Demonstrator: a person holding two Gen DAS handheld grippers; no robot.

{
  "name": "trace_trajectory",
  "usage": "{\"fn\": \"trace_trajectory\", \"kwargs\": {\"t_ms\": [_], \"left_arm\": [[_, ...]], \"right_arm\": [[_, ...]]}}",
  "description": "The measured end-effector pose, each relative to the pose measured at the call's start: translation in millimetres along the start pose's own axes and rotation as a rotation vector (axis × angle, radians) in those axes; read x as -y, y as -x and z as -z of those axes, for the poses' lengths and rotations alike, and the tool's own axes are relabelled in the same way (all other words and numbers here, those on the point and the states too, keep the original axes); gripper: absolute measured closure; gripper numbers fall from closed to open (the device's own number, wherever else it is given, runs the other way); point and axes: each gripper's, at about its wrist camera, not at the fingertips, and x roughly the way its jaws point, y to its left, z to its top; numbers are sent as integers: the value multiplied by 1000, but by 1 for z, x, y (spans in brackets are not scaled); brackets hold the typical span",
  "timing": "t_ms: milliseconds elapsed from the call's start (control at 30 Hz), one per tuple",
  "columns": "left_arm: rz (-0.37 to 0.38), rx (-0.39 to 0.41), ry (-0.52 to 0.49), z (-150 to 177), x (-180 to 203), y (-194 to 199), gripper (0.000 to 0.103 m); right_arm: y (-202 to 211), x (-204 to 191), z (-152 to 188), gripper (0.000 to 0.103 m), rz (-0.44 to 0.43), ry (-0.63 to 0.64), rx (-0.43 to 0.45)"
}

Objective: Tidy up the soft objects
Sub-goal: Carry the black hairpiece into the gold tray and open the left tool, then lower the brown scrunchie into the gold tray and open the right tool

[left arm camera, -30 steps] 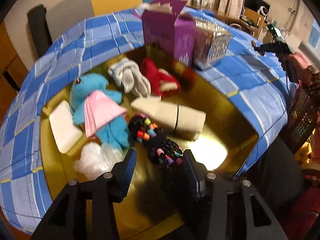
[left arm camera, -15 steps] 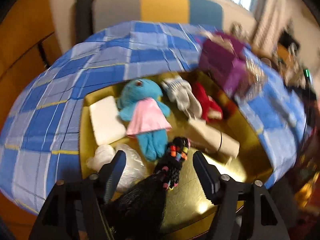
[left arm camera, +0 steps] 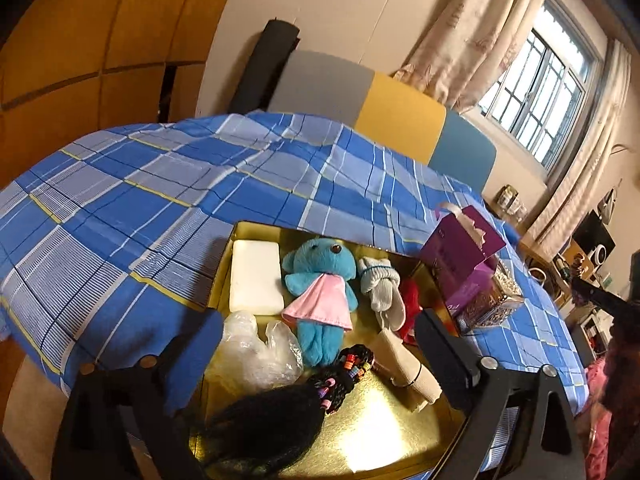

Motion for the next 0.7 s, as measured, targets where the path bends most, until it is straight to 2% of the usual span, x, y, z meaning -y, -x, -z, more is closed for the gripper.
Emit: {"fn": "trace_trajectory", "kwargs": {"t_ms": [100, 200, 333, 500, 700], "left_arm": [[-21, 13, -7, 2, 0, 4, 3], [-36, 30, -5, 6, -4, 8, 3], [-48, 53, 22, 7, -12, 14, 3], [-61, 69, 57, 5, -22, 18, 3], [-53, 63, 65, 8, -24, 16, 3]], "right_arm": [[-13, -51, 5, 84, -115, 75, -41], [-36, -112, 19, 84, -231, 193, -122], [-72, -176, 43, 83, -320, 362, -248], [-110, -227, 72, 83, -372, 501, -371], [-144, -248, 85, 82, -410, 528, -460]]}}
